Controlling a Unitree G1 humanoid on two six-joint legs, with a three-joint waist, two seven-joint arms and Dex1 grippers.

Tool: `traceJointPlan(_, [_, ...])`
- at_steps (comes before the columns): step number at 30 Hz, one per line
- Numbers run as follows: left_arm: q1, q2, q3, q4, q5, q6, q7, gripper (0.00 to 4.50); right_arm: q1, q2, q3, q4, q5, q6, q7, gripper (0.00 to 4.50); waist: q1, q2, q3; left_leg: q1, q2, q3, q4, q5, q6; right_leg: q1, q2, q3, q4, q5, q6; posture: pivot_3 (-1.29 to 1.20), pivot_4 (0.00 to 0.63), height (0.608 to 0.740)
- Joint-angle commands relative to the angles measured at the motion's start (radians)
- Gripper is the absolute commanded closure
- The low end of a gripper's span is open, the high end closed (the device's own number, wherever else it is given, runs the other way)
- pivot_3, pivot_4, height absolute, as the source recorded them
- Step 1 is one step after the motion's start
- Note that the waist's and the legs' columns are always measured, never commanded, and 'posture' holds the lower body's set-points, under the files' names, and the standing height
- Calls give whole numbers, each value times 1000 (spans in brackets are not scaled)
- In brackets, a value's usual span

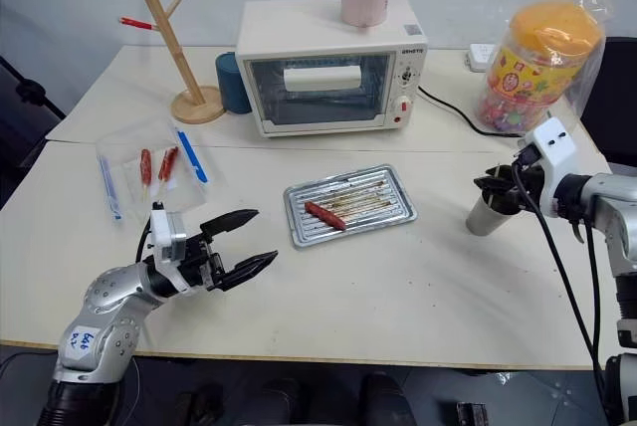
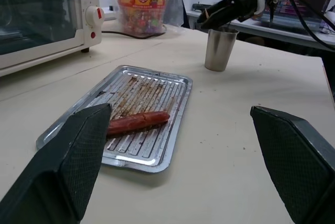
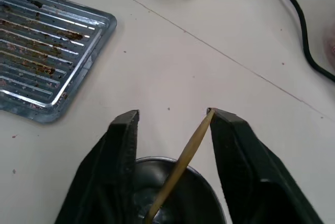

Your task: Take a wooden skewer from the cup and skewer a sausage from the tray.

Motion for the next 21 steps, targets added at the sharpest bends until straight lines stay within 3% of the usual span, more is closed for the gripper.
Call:
traceJointPlan(1, [0, -6, 2, -12, 8, -31, 1, 0, -32, -35, -51, -34, 12, 30, 25, 3494, 0, 0, 0, 0, 0, 0, 0, 0, 0, 0, 0, 0, 0, 0, 0, 0, 150, 740])
traceJointPlan(5, [-7, -13, -4, 1, 14, -43, -2, 0, -81, -63, -119, -23, 50, 77, 41, 4398, 0, 1, 1, 0, 0, 0, 0, 0, 0, 0, 0, 0, 0, 0, 0, 0, 150, 740])
traceJointPlan(13, [-52, -22, -12, 60, 18, -63, -31, 0, -168, -157, -199, -42, 131, 165, 158, 4398, 1, 3, 2, -1, 0, 0, 0, 0, 0, 0, 0, 0, -2, 0, 0, 0, 150, 740])
traceJointPlan(18, [-80, -37, -12, 68, -14, -45, -40, 0, -242, -68, -293, -135, 350, 305, 185, 4398, -4, 4, 2, -1, 0, 0, -1, -1, 0, 0, 0, 0, -1, 0, 0, 0, 150, 740])
traceJointPlan(21, [-97, -52, -12, 48, -56, -14, -44, 0, -303, 66, -371, -184, 549, 452, 84, 4398, -5, 3, 2, -1, 1, 0, -1, -1, 0, 0, 1, -1, -1, 0, 0, 0, 150, 740])
